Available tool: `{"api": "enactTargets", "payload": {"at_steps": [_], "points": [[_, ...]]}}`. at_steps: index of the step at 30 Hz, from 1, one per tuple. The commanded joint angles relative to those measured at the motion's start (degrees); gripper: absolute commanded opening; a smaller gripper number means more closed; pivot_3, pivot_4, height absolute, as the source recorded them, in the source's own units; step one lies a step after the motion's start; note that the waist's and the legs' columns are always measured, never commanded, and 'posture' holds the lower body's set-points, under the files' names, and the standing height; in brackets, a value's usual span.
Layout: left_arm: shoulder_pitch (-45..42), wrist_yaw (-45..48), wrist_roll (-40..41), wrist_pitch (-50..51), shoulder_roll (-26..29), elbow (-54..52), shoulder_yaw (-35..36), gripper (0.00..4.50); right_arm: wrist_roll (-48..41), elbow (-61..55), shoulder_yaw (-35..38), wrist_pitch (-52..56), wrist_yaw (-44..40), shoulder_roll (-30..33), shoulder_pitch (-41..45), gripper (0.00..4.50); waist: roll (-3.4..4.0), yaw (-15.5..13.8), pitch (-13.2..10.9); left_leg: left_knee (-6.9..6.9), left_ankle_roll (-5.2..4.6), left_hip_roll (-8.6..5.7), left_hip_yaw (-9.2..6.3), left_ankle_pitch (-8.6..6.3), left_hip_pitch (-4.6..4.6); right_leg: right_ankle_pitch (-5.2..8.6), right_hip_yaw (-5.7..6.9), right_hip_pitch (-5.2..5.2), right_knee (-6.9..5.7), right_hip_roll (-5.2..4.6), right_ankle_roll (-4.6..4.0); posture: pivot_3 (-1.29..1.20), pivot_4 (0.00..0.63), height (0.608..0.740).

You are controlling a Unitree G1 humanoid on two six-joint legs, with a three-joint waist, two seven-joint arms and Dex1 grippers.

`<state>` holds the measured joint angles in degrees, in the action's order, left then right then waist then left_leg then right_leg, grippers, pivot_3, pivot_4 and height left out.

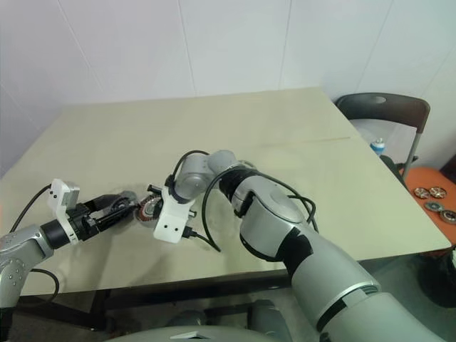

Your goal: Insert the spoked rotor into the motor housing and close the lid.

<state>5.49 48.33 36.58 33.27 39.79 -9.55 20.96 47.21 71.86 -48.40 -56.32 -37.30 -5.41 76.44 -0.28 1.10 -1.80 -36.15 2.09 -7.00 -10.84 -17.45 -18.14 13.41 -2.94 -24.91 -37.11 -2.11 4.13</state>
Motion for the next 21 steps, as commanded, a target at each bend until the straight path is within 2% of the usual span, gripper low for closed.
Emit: {"api": "enactTargets", "payload": {"at_steps": [1, 12, 21], "points": [[-1.3, -0.1, -0.2, -0.8, 0.0, -0.3, 0.1, 4.03, 0.3, -0.6, -0.2, -0.6, 0.9, 0.5, 1.9, 0.96, 0.0, 0.0, 0.0, 0.0, 0.0, 0.01, 0.0, 0.0, 0.0, 0.0, 0.0, 0.0, 0.0, 0.01, 0.0, 0.0, 0.0, 0.74], [-1.3, -0.1, -0.2, -0.5, -0.2, -0.5, 0.4, 4.03, -0.7, 0.3, -0.1, -1.4, -6.7, 2.8, -0.4, 0.96, -0.02, 0.0, 0.0, 0.0, 0.03, 0.03, 0.01, -0.01, 0.0, -0.01, -0.01, 0.0, 0.02, 0.04, 0.0, 0.0, 0.0, 0.74], [-1.8, -0.1, -0.4, -0.6, -0.4, -0.2, 0.1, 4.03, -0.5, -0.6, 0.2, 1.4, -3.1, 1.1, 1.4, 0.96, -0.04, 0.1, 0.0, 0.0, 0.07, 0.11, 0.03, -0.04, 0.0, -0.02, -0.03, -0.03, 0.02, 0.12, -0.03, 0.0, 0.0, 0.74]]}}
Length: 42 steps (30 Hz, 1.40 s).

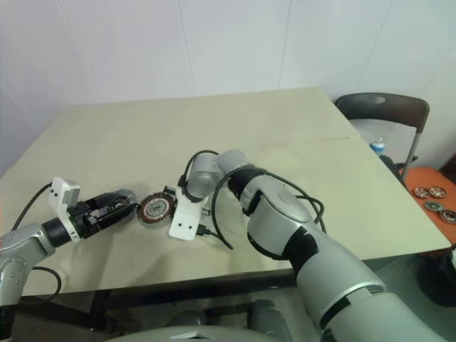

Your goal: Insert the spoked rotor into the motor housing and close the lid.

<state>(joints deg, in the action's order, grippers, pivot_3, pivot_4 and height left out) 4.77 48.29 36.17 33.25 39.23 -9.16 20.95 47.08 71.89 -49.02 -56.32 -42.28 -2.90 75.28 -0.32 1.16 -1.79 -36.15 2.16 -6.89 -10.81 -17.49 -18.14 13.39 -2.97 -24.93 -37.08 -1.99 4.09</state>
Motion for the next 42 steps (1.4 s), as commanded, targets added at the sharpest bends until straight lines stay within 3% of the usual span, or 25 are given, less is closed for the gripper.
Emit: {"api": "enactTargets", "payload": {"at_steps": [1, 9, 21, 42], "points": [[-1.1, -0.1, 0.0, -0.6, 0.1, -0.7, 0.1, 4.03, -0.8, -0.6, 1.3, 2.1, 1.9, -1.8, 3.1, 0.96, 0.0, 0.0, 0.0, 0.0, 0.02, 0.05, 0.0, -0.01, 0.0, 0.0, 0.0, 0.0, 0.01, 0.04, -0.01, 0.0, 0.0, 0.74], [-0.6, -0.1, -0.1, -0.6, -0.4, -1.1, 0.1, 4.03, -4.4, 0.1, 2.7, 2.5, -9.9, -1.4, 4.7, 0.96, -0.01, 0.0, 0.0, -0.02, 0.3, 0.54, 0.08, -0.14, 0.03, -0.11, -0.02, -0.02, 0.07, 0.43, -0.29, 0.0, 0.0, 0.74], [1.0, -0.2, 0.4, 0.0, -0.5, -2.7, 0.9, 4.03, -1.3, 0.2, 0.9, 6.5, -2.7, -5.0, 5.3, 0.96, -0.02, -0.1, 0.0, 0.0, 0.4, 0.62, 0.14, -0.2, -0.01, -0.08, -0.02, -0.11, 0.06, 0.49, -0.37, 0.0, 0.0, 0.74], [2.3, -1.7, 0.8, -0.4, -1.3, -3.7, 1.0, 4.03, 5.9, 0.5, -5.7, 4.0, 3.2, -6.3, 1.6, 0.96, -0.06, 0.0, 0.0, 0.01, 0.4, 0.65, 0.19, -0.2, 0.16, -0.08, -0.02, 0.03, 0.02, 0.52, -0.4, 0.0, 0.0, 0.74]]}}
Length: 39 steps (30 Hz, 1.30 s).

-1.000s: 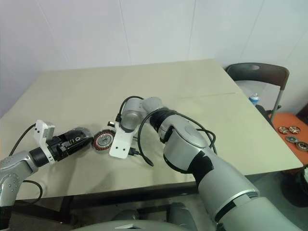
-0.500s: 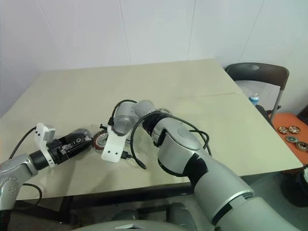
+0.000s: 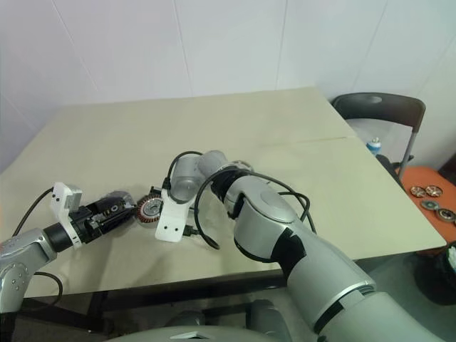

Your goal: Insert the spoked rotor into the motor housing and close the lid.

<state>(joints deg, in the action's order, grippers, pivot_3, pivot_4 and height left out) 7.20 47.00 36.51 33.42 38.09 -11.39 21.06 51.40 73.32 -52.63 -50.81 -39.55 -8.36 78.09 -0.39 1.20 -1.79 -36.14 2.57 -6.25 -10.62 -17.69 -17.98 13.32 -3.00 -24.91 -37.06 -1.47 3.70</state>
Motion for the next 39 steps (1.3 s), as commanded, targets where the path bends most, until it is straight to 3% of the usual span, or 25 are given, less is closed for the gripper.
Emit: {"api": "enactTargets", "payload": {"at_steps": [1, 5, 10, 18, 21, 23, 28, 31, 39], "points": [[-0.1, -0.5, 0.4, -0.6, -0.3, -1.6, 0.8, 4.03, 2.0, -1.1, -2.6, -2.0, 0.7, -0.9, -1.4, 0.96, 0.01, 0.0, 0.0, 0.02, 0.0, 0.0, 0.01, 0.0, 0.07, 0.0, 0.0, 0.06, 0.0, 0.0, -0.01, 0.0, 0.0, 0.74], [-0.1, -1.1, 0.4, -0.8, -1.1, -2.0, 0.4, 4.03, 2.4, -1.7, -3.4, -3.6, 0.7, -1.1, -1.9, 0.96, -0.01, 0.0, 0.0, 0.15, 0.02, 0.05, 0.06, -0.04, 0.57, 0.08, -0.02, 0.52, 0.02, 0.02, -0.09, 0.0, 0.0, 0.74], [-0.2, -1.5, 0.1, -1.2, -2.0, -1.8, 0.3, 4.03, 3.5, -2.4, -4.2, -4.3, 3.7, -1.9, -0.6, 0.02, -0.02, 0.0, 0.0, 0.14, 0.03, 0.08, 0.06, -0.04, 0.59, 0.07, -0.02, 0.52, -0.02, 0.05, -0.1, 0.0, 0.0, 0.74], [-0.4, -1.3, 0.0, -1.2, -1.7, -1.4, 0.5, 4.03, 4.2, -1.2, -4.0, -1.7, 6.3, -2.2, 1.5, 0.02, -0.03, -0.1, 0.0, 0.15, 0.05, 0.08, 0.07, -0.11, 0.52, 0.12, -0.02, 0.45, 0.03, 0.04, -0.16, 0.0, 0.0, 0.74], [-0.6, -0.8, -0.1, -1.4, -1.4, -0.7, 0.6, 4.03, 3.3, -0.6, -3.3, -1.6, 3.2, -1.1, 2.0, 0.02, -0.02, -0.2, 0.0, 0.14, 0.05, 0.07, 0.07, -0.11, 0.52, 0.12, -0.02, 0.45, 0.02, 0.04, -0.17, 0.0, 0.0, 0.74], [-1.0, -0.6, -0.2, -1.3, -1.2, -0.4, 0.5, 4.03, 1.7, -0.1, -2.2, -2.0, -0.8, 0.0, 2.2, 0.02, -0.02, -0.4, 0.0, 0.12, 0.05, 0.07, 0.06, -0.11, 0.51, 0.12, -0.01, 0.46, 0.02, 0.04, -0.16, 0.0, 0.0, 0.74], [-2.6, -0.2, -0.8, -1.3, -1.1, 1.0, -0.5, 4.03, -14.8, 0.9, 9.6, 0.7, -30.0, 3.1, 0.5, 0.02, -0.11, -0.4, 0.0, 0.04, 0.0, 0.05, 0.03, -0.14, 0.5, 0.12, 0.04, 0.56, 0.11, 0.03, -0.14, 0.0, 0.0, 0.74], [-3.7, 0.4, -1.4, -1.5, -1.1, 2.2, -1.1, 4.03, -26.2, -1.6, 17.3, 12.6, -49.7, 5.1, -1.3, 0.02, -0.16, -0.3, 0.0, 0.01, -0.05, 0.06, 0.01, -0.16, 0.49, 0.11, 0.07, 0.6, 0.16, 0.02, -0.14, 0.0, 0.0, 0.74], [-7.2, 1.5, -2.6, -2.2, -1.5, 5.3, -3.7, 4.03, -41.4, -12.3, 11.7, 45.3, -53.0, 9.2, -3.1, 0.02, -0.21, 0.7, 0.0, 0.12, -0.01, 0.17, 0.0, -0.18, 0.42, 0.12, 0.04, 0.37, 0.05, 0.05, -0.19, 0.0, 0.0, 0.74]]}}
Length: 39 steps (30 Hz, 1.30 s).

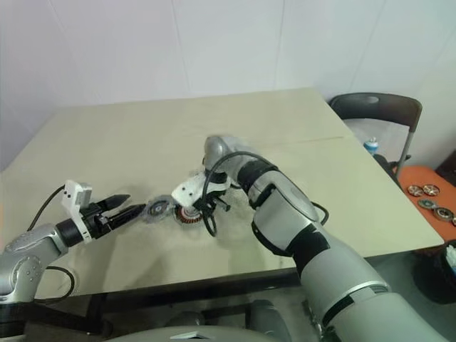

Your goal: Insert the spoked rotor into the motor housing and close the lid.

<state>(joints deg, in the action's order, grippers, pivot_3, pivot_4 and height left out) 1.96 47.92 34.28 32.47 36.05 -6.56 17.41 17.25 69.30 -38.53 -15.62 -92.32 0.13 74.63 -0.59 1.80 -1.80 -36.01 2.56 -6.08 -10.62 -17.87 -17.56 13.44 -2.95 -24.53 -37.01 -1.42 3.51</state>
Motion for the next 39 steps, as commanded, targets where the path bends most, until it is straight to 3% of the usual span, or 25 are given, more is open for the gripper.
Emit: {"api": "enactTargets", "payload": {"at_steps": [1, 5, 10, 14, 17, 26, 39], "points": [[-2.3, 0.8, -0.5, -1.3, 0.6, 0.8, -0.4, 4.03, -10.1, -12.4, -4.4, 15.6, -0.2, 1.9, -0.4, 0.02, -0.03, 0.3, 0.0, 0.0, 0.0, 0.0, -0.01, 0.0, -0.04, 0.0, 0.0, -0.02, 0.01, -0.01, 0.0, 0.0, 0.0, 0.74], [-3.0, 1.2, -0.7, -1.5, 0.8, 1.5, -0.9, 4.03, -16.4, -24.9, -9.2, 32.9, -0.2, 5.0, -2.2, 0.02, -0.12, 0.4, 0.1, -0.16, 0.03, -0.05, 0.0, -0.03, -0.33, 0.0, 0.0, -0.21, 0.04, -0.08, 0.01, 0.0, 0.0, 0.74], [-2.2, 1.6, -0.6, -1.3, 1.0, 1.0, -0.6, 4.03, -15.5, -29.4, -8.2, 46.2, 0.3, 2.9, -3.0, 0.02, -0.21, 0.4, 0.1, -0.24, 0.05, -0.06, -0.01, -0.03, -0.85, -0.02, 0.02, -0.79, -0.02, -0.09, 0.0, 0.0, 0.0, 0.74], [-0.9, 1.7, -0.3, -0.8, 1.2, -0.1, -0.1, 4.03, -11.3, -21.4, -6.9, 49.9, 9.6, -1.2, -2.8, 0.02, -0.2, 0.7, 0.1, -0.21, 0.04, -0.06, 0.03, -0.03, -0.85, -0.02, 0.01, -0.81, -0.04, -0.09, 0.0, 0.0, 0.0, 0.74], [-0.1, 1.6, -0.2, -0.6, 1.1, -0.5, 0.0, 4.03, -10.2, -18.5, -5.5, 49.7, 12.1, -1.9, -2.0, 0.02, -0.14, 0.5, 0.1, -0.25, 0.05, -0.06, 0.01, -0.02, -0.79, -0.05, 0.04, -0.76, -0.1, -0.09, -0.04, 0.0, 0.0, 0.74], [-1.4, 1.9, -0.5, -0.5, 1.2, 0.7, -1.1, 4.03, -6.7, -15.2, -0.7, 51.3, 21.8, -0.1, -0.7, 0.02, -0.12, 0.1, 0.1, -0.53, 0.11, -0.07, -0.07, 0.02, -0.74, -0.12, 0.14, -0.5, -0.06, -0.09, -0.06, 0.0, 0.0, 0.74], [-4.8, 4.1, -1.6, -1.2, 2.2, 4.3, -2.8, 4.03, -7.2, -32.0, -2.9, 64.5, 12.0, 5.0, -6.4, 0.02, -0.31, 0.7, 0.2, -0.42, 0.08, -0.05, 0.05, -0.06, -0.9, -0.12, 0.12, -0.78, -0.01, -0.12, -0.07, 0.0, 0.0, 0.74]]}}
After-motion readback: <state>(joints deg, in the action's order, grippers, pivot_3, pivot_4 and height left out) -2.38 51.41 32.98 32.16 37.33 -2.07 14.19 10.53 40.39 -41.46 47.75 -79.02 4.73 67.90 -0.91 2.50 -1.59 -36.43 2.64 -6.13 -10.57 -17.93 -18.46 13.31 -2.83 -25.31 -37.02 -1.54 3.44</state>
